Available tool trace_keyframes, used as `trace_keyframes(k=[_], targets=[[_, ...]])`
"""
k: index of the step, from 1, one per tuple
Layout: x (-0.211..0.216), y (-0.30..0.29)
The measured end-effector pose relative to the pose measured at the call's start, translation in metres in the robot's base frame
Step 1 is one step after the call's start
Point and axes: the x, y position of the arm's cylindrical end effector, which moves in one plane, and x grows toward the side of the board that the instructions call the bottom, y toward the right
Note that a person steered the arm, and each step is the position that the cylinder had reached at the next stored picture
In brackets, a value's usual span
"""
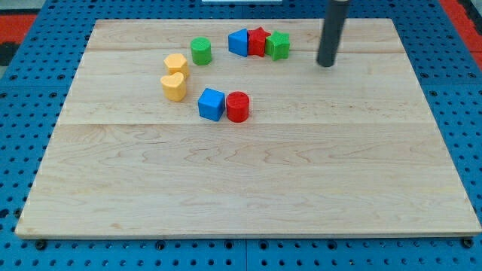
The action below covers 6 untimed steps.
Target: Separate the red star from the red circle
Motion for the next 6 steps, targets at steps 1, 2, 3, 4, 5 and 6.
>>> trace_keyframes(k=[1,2,3,4,5,6], targets=[[-0.064,-0.037],[-0.078,-0.102],[-0.067,-0.116],[-0.062,-0.161],[-0.02,-0.176],[0.016,-0.18]])
